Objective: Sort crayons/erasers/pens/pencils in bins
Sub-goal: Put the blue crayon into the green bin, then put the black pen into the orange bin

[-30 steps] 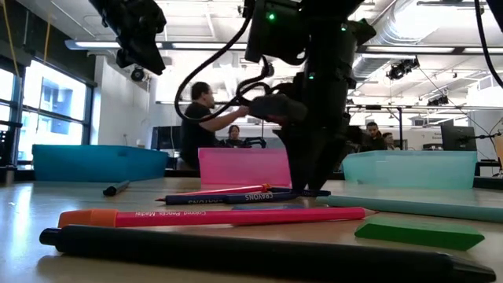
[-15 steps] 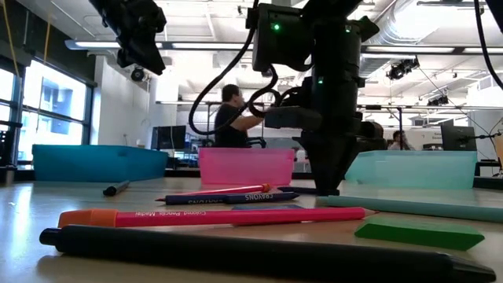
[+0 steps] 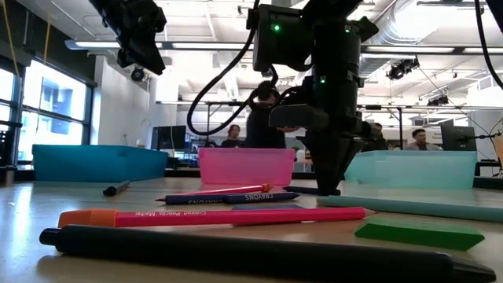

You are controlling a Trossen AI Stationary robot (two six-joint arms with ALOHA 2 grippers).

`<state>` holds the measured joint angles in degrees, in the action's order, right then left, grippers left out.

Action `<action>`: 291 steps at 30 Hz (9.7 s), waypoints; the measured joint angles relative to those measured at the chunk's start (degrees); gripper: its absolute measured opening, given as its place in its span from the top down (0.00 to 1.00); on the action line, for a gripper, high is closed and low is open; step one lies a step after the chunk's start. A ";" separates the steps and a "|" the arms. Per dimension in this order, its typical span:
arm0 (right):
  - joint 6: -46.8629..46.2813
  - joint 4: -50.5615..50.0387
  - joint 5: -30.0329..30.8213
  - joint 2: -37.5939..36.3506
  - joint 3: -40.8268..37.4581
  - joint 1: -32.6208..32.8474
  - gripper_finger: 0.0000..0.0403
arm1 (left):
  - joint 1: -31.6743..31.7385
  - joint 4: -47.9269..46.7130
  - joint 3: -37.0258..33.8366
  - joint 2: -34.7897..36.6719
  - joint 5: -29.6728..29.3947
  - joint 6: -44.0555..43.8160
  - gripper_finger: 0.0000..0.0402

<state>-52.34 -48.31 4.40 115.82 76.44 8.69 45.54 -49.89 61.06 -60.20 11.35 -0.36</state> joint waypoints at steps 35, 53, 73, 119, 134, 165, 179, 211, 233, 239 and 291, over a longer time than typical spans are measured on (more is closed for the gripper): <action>-4.35 -21.42 24.40 -33.07 -0.09 -9.38 0.98 | 0.00 0.25 -0.02 0.00 0.04 0.11 0.78; 11.71 -29.01 28.51 -49.37 -2.64 -30.82 0.98 | 0.00 6.15 -0.02 -0.44 0.02 -1.05 0.78; 22.76 4.20 1.18 -52.47 -33.54 -49.45 0.98 | 0.20 25.52 -0.02 -1.93 -0.07 -5.11 0.78; 25.36 11.93 -5.23 -39.68 -36.59 -55.58 0.68 | -6.25 12.72 0.91 -13.42 -2.79 -15.64 0.78; 23.63 -3.97 2.53 -39.70 -19.30 -55.23 0.67 | -17.03 -2.29 2.64 -13.18 -8.83 -42.37 0.78; 43.54 -6.54 6.93 -39.73 -7.23 -43.01 0.67 | -44.36 -4.03 -7.88 -13.64 -20.91 -91.84 0.78; 46.41 -4.41 6.28 -39.73 -7.23 -43.01 0.67 | -52.43 0.58 -8.63 -22.48 -25.07 -105.01 0.78; 47.92 -4.64 6.02 -39.68 -7.23 -43.01 0.67 | -54.18 10.89 -8.44 -38.12 -17.28 -113.34 0.59; 53.42 -5.89 5.91 -39.93 -7.23 -43.03 0.67 | -54.23 7.31 -8.13 -40.63 -16.52 -99.83 0.86; 54.34 -5.92 5.91 -42.66 -7.19 -43.01 0.67 | -54.29 7.84 -8.33 -40.06 -16.25 -98.64 0.93; 48.11 -1.74 -31.49 -46.87 -7.17 -29.56 0.67 | -36.11 67.44 -8.61 -32.49 -7.74 -39.76 0.95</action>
<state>-4.23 -50.05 -27.09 68.95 69.28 -20.87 9.43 17.55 52.45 -92.70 3.61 -40.12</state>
